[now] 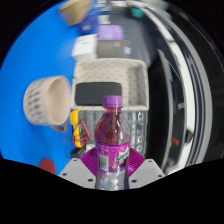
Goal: Pour water
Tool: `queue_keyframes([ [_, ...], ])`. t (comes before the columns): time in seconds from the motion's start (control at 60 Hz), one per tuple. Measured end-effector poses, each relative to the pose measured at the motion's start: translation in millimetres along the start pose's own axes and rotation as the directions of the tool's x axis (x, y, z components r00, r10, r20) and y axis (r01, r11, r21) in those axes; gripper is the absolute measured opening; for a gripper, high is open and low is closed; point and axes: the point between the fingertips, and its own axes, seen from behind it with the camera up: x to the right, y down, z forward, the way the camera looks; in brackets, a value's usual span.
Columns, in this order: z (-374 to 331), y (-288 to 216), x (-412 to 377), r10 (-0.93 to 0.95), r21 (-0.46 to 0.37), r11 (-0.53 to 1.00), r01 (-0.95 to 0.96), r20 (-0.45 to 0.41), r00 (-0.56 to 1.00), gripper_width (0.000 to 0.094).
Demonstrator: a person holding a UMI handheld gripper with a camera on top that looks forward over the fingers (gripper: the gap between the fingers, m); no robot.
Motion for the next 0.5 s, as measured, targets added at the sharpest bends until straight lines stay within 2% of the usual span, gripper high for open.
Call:
queue_keyframes([
  [0.117, -3, 10, 11, 0.419, -0.031, 0.907, -0.419, 0.006, 0.908, 0.0329],
  [0.233, -4, 27, 34, 0.729, -0.025, 0.685, -0.728, 0.031, 0.684, 0.0332],
  [0.25, -9, 22, 28, 0.763, -0.036, 0.646, -0.763, 0.004, 0.646, 0.0331],
  [0.283, -3, 37, 32, 0.82, -0.035, 0.573, -0.819, 0.041, 0.571, 0.0332],
  [0.367, 4, 53, 19, 0.922, -0.069, 0.384, -0.921, 0.071, 0.38, 0.0331],
  [0.5, 10, 70, -16, 0.987, -0.131, 0.143, -0.981, 0.09, 0.132, 0.0332],
])
